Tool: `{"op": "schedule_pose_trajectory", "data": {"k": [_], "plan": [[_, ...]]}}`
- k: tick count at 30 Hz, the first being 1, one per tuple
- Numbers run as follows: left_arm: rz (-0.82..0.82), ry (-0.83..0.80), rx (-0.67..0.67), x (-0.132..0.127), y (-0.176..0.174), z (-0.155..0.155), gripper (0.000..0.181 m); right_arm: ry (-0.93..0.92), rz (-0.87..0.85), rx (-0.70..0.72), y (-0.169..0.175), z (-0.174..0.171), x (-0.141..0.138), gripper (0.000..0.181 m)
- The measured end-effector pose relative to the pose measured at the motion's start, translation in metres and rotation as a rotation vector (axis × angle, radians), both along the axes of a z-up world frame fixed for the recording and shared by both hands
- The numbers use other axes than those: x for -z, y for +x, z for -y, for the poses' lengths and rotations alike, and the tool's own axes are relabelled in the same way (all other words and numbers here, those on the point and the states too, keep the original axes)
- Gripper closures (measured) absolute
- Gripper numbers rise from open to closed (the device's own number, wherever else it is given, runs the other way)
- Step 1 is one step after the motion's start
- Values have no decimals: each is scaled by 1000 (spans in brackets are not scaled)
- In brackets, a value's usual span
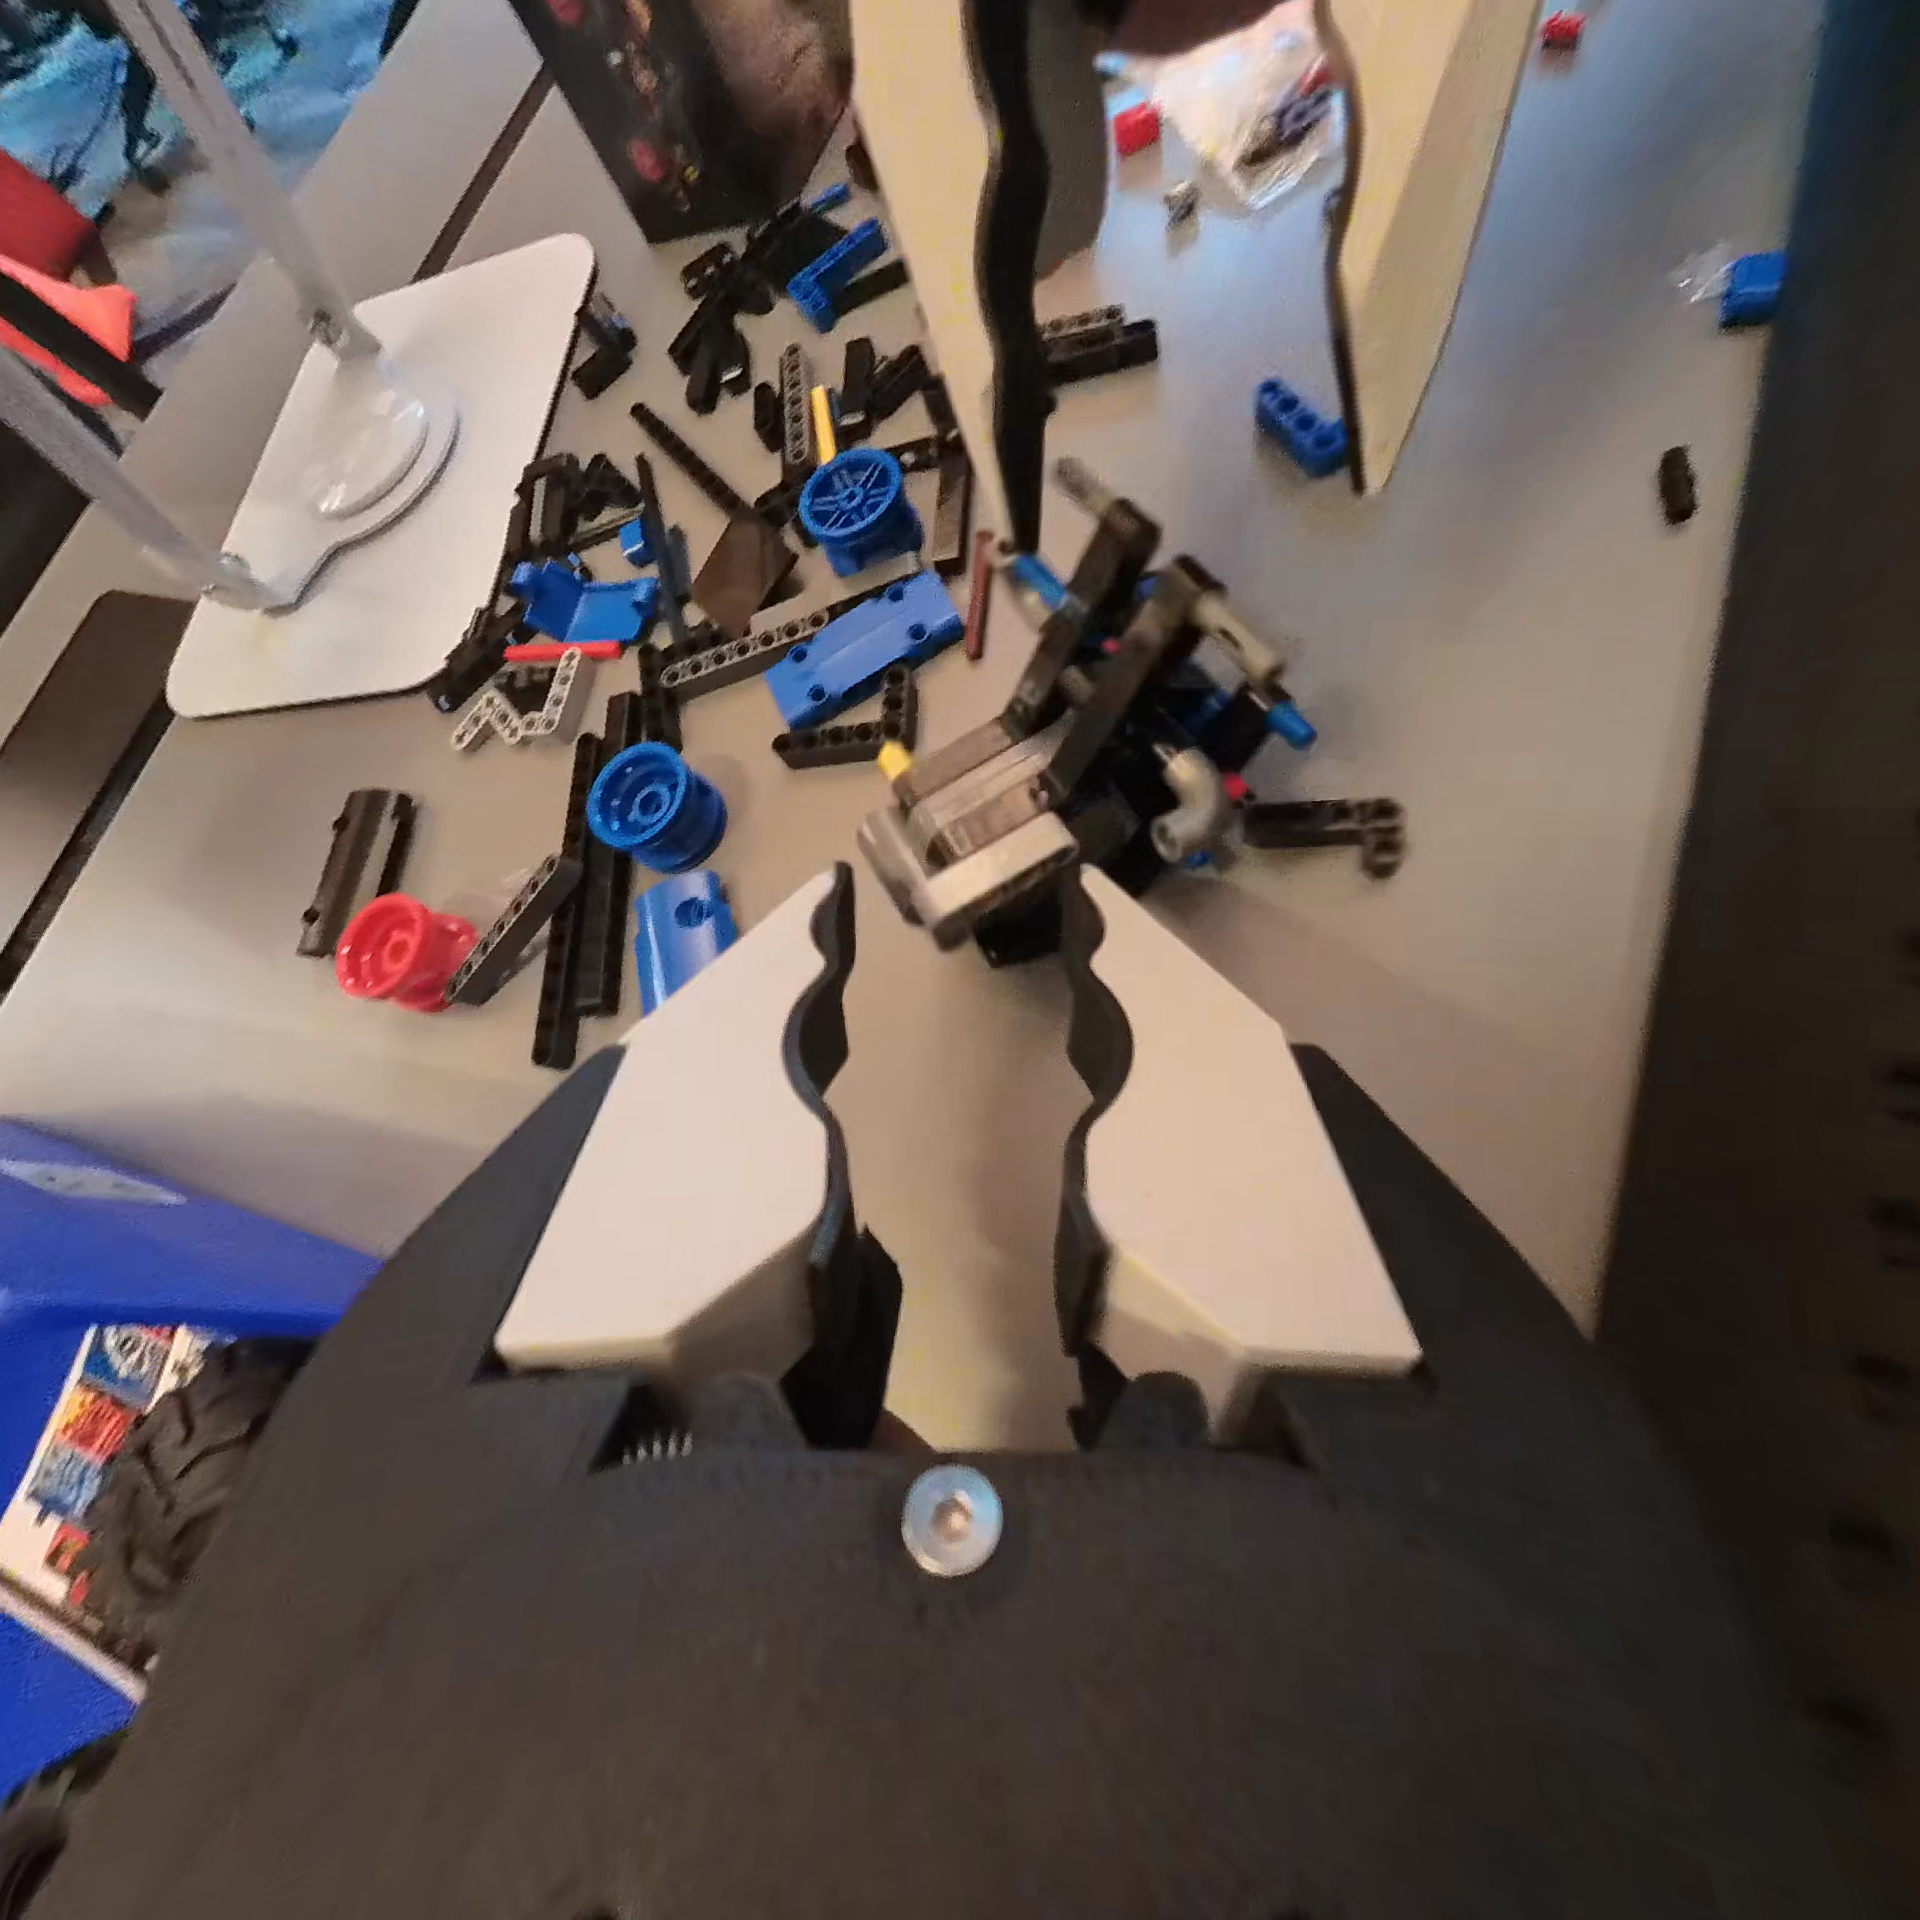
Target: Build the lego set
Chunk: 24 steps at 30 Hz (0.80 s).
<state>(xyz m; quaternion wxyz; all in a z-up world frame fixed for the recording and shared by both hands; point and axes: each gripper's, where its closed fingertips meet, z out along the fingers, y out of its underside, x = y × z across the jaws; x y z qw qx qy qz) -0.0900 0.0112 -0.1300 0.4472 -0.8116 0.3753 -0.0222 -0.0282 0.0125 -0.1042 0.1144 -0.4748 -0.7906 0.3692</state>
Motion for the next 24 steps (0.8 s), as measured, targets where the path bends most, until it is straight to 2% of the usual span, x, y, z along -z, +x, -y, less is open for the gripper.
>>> {"op": "schedule_pose_trajectory", "data": {"k": [3, 6, 9, 12, 14, 16, 19, 24], "plan": [[-13, -17, -61, -2, -13, 5, 138, -22, -24, 44, -5, -13, -1, 130], [62, -13, -108, -17, -20, 15, 130, -4, 34, 21, 0, -12, 16, 125], [126, 15, -86, -37, 1, 27, 126, -29, 36, 1, 2, 2, 25, 127], [79, 26, -73, -37, 23, 29, 126, -93, 21, -10, -6, 23, 28, 127], [3, 13, -100, -28, 22, 29, 131, -183, 9, -4, -12, 36, 22, 128], [-72, 4, -118, -20, 14, 30, 142, -153, 23, -31, -11, 42, 26, 123], [-85, 24, -107, -19, 10, 32, 164, -131, -1, -9, -8, 31, 20, 124], [-137, 34, -119, -20, -6, 32, 173, 66, 20, 45, 11, -8, 34, 128]]}}
